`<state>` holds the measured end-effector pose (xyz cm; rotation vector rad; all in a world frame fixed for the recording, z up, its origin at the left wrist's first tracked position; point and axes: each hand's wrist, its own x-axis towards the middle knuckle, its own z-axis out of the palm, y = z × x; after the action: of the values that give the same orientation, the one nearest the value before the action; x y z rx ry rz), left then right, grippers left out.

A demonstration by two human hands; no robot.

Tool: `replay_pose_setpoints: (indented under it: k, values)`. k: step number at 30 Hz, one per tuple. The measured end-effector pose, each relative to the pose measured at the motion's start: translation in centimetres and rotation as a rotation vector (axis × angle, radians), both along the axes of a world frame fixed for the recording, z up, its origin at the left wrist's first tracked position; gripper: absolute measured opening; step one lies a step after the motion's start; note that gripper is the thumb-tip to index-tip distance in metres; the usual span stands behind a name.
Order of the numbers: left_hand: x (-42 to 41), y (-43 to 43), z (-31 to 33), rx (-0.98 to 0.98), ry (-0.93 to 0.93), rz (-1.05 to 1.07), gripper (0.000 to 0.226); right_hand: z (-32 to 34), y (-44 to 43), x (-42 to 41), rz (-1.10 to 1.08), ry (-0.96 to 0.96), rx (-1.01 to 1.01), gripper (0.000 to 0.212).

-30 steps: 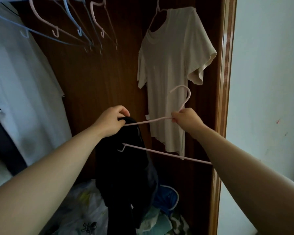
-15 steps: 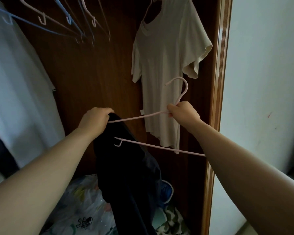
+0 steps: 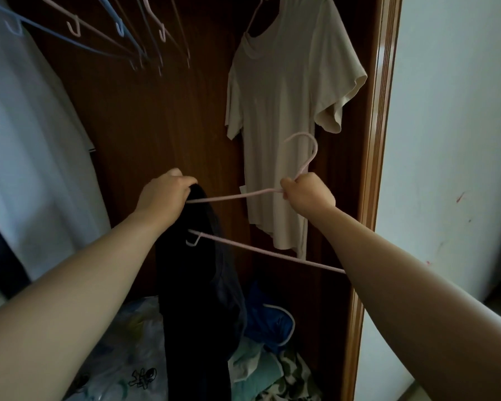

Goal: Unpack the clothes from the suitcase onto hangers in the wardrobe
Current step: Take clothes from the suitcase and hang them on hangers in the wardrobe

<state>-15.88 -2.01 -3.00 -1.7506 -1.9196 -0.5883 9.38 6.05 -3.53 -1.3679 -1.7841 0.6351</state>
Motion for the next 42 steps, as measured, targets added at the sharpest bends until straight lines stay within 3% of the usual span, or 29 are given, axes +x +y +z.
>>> replay_pose_setpoints:
  k: [6, 11, 16, 20, 24, 25, 28, 33, 38, 42]
  values:
    - [-0.7, -0.6, 0.0, 0.070, -0.049, -0.001, 0.033, -0.1, 0.3, 0.4, 0.036, 0.064, -0.063, 0.035]
    - [-0.7, -0.7, -0.3, 0.002, -0.086, 0.034, 0.029, 0.0, -0.1, 0.5, -0.080, 0.028, 0.010, 0.037]
    - [1.8, -0.3, 0.7, -0.039, -0.407, -0.024, 0.023, -0.6, -1.0, -0.4, 0.007, 0.013, 0.080, 0.037]
    - [6.1, 0.4, 1.8, -0.049, -0.536, -0.138, 0.032, -1.5, -2.9, -3.0, 0.239, 0.116, -0.048, 0.032]
    - [8.4, 0.8, 2.4, -0.183, -0.715, -0.293, 0.040, -2.2, -3.2, -4.6, 0.280, 0.316, -0.138, 0.026]
    - [8.3, 0.8, 2.5, -0.238, -0.699, -0.303, 0.039, -2.1, -3.0, -4.3, 0.258, 0.356, -0.153, 0.026]
    - [6.9, 0.6, 1.9, -0.330, -0.368, -0.216, 0.030, -1.9, -2.4, -2.8, 0.217, 0.367, -0.180, 0.028]
    - [4.9, 0.7, -0.6, -0.278, -0.416, -0.305, 0.028, -2.7, -2.6, -2.2, 0.282, 0.392, -0.134, 0.023]
    - [4.2, 0.5, -0.8, -0.140, -0.418, -0.104, 0.034, -4.6, -1.7, -1.1, 0.024, 0.274, 0.234, 0.022]
    - [4.2, 0.4, -0.4, -0.023, -0.444, 0.015, 0.036, -5.9, -0.9, 0.7, 0.053, 0.119, 0.083, 0.028]
